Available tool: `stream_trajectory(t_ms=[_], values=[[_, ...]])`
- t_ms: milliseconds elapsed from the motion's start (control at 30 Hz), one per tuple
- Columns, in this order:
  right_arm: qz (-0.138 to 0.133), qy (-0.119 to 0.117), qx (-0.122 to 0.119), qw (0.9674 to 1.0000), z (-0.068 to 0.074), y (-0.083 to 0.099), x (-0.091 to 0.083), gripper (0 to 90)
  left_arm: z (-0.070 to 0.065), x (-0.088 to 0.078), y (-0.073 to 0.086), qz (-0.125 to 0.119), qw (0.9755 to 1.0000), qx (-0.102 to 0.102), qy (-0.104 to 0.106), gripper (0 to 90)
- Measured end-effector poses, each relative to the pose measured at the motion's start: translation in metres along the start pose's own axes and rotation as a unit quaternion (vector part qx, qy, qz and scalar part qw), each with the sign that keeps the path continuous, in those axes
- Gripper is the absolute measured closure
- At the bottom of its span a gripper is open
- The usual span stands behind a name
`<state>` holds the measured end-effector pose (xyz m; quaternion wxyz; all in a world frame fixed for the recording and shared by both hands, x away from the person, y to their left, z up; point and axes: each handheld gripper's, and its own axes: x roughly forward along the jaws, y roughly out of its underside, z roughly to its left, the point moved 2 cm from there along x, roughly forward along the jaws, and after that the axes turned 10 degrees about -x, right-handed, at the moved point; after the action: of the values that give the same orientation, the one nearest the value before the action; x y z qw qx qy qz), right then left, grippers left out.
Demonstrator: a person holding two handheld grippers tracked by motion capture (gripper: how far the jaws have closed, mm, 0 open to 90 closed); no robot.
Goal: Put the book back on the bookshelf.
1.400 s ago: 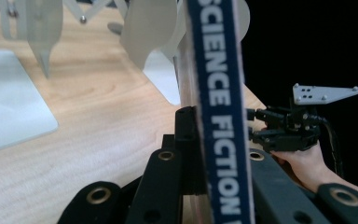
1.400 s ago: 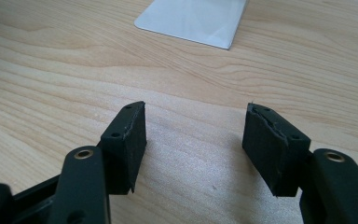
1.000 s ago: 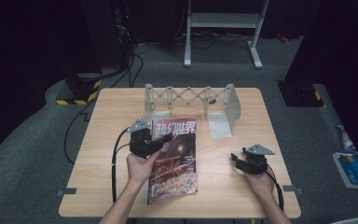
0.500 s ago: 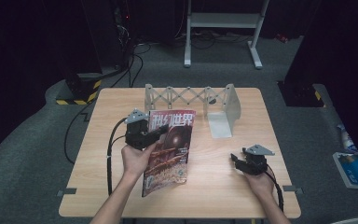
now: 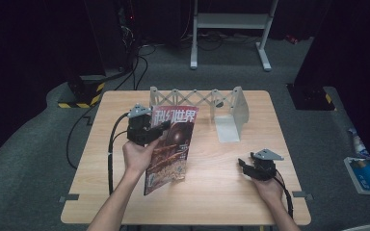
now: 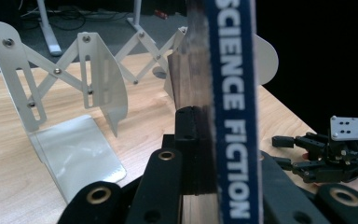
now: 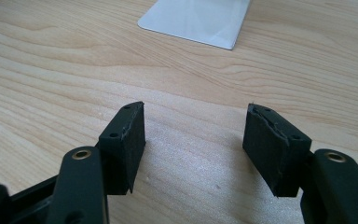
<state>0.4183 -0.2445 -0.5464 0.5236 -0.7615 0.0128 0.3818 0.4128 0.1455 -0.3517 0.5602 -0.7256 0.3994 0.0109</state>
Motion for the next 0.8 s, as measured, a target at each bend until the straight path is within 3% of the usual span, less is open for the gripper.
stream_trajectory(t_ms=[300,567,800], values=[[0.000,0.001,-0.001,1.0000,0.000,0.000,0.000,38.8,0.003,-0.001,-0.012,-0.008,0.9998,0.012,-0.016,84.0],[-0.001,0.000,0.001,1.0000,0.000,0.000,0.000,38.8,0.007,-0.003,-0.023,-0.023,0.9994,0.008,-0.026,83.9],[-0.001,-0.001,0.001,1.0000,0.000,0.000,0.000,39.1,0.010,-0.003,-0.029,-0.020,0.9991,0.010,-0.035,83.9]])
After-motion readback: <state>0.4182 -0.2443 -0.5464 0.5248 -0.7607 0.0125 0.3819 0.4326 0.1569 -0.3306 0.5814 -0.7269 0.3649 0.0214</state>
